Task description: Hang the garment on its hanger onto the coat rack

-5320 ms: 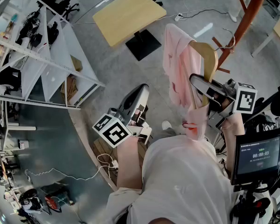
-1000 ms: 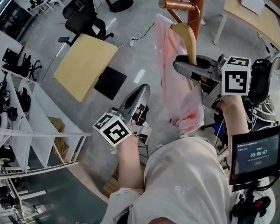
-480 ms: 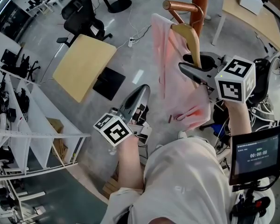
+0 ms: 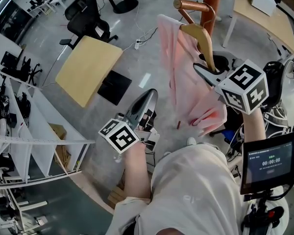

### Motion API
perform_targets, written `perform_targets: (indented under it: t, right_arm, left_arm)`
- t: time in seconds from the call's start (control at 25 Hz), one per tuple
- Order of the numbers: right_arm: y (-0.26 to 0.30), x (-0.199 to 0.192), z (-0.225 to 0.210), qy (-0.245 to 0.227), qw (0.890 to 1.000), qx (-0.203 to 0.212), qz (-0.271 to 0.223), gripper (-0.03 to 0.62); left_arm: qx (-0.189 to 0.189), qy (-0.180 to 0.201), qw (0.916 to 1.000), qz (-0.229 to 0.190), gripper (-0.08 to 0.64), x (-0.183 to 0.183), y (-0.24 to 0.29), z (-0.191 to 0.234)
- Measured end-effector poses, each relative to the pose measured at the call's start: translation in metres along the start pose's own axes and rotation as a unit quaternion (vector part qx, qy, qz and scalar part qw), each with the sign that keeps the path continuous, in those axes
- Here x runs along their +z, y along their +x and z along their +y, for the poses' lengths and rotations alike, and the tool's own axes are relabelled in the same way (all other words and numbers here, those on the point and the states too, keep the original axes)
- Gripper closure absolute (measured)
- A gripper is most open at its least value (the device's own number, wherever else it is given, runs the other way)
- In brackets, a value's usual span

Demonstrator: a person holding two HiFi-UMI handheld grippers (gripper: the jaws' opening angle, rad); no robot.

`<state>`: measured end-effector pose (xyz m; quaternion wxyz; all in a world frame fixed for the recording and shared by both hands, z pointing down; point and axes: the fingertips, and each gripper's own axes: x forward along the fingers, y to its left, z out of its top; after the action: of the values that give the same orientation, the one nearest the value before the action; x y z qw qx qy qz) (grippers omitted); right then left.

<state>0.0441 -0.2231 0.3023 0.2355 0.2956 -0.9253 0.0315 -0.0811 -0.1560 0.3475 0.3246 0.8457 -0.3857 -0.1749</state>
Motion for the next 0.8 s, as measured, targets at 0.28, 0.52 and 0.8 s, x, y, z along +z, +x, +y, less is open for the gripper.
perform_targets:
  t: [0.28,0.52,0.8]
  right_arm:
    - [-0.005,-0.005,-0.008,-0.052,0.997,-0.051,0.024,0.491]
    - [-0.009,-0.011,-0.007,-0.093,0.992,-0.072,0.041,0.491]
    - [-0.008,-0.009,-0.009,-0.080,0.993,-0.085,0.034,0.491]
  left_arm:
    - [0.001,-0.004,1.0000,-0.007,0.554,0.001,-0.001,0.002]
    - [0.000,-0.005,1.0000,-0.008,0.554,0.000,0.000,0.002]
    - [-0.001,-0.006,1.0000,-0.004,0.554,-0.003,0.002,0.003]
